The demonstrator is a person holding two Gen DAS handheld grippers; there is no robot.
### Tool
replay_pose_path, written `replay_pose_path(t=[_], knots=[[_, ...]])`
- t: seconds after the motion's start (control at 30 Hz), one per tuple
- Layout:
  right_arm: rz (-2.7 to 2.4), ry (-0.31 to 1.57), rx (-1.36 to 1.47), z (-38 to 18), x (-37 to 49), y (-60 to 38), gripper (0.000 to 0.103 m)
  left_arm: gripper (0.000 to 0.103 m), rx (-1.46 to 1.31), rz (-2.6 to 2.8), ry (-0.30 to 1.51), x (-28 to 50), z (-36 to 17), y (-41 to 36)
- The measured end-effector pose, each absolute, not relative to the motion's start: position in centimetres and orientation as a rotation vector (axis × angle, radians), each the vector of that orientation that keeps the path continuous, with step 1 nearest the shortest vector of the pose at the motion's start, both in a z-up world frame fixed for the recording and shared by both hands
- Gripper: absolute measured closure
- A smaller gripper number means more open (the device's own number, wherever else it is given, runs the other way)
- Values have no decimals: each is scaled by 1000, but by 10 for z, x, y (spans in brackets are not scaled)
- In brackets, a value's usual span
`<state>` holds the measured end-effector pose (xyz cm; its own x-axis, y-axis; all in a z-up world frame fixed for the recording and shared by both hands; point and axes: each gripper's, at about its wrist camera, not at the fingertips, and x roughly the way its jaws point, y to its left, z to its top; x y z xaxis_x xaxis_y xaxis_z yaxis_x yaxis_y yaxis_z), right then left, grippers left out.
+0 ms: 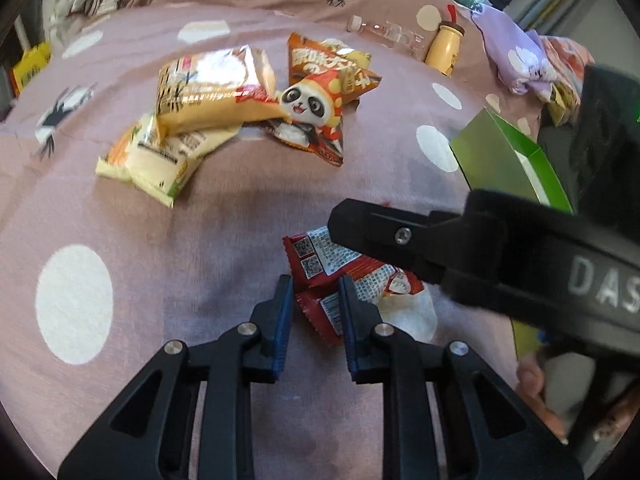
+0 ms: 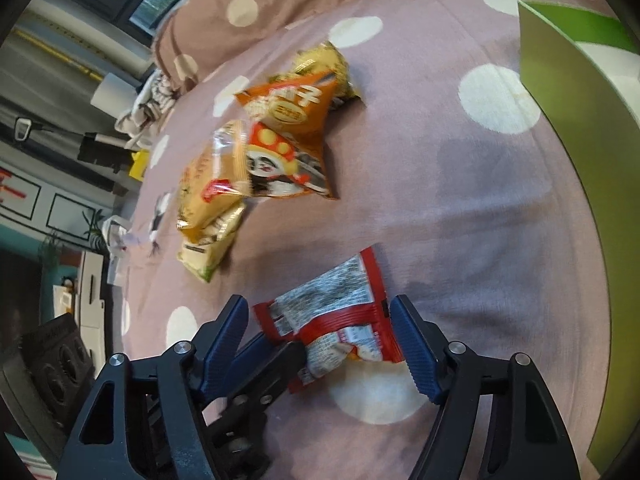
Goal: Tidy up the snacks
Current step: 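Carry the red-edged pack into the green-rimmed box and open the right gripper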
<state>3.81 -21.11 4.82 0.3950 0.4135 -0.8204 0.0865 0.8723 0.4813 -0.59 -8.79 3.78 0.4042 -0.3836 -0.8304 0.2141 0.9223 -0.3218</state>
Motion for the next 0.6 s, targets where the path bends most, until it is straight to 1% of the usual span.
replay_pose_path(t=[0.07, 0.2, 0.33, 0.37, 0.5, 0.6], knots=[[189, 1123, 427, 60, 31, -208, 27, 82, -164, -397, 1063, -9, 45, -92], [180, 1089, 420, 72, 23, -213, 27, 81, -137, -413, 974, -13, 64, -103], [137, 988, 432, 101, 10, -236, 27, 81, -131, -458, 927, -12, 83, -121], [137, 988, 432, 101, 10, -236, 27, 81, -122, -466, 914, -11, 87, -125], [91, 887, 515, 122, -7, -275, 27, 78, -93, -525, 833, -14, 110, -154], [83, 834, 573, 129, -17, -299, 27, 78, -77, -563, 800, -16, 118, -175]])
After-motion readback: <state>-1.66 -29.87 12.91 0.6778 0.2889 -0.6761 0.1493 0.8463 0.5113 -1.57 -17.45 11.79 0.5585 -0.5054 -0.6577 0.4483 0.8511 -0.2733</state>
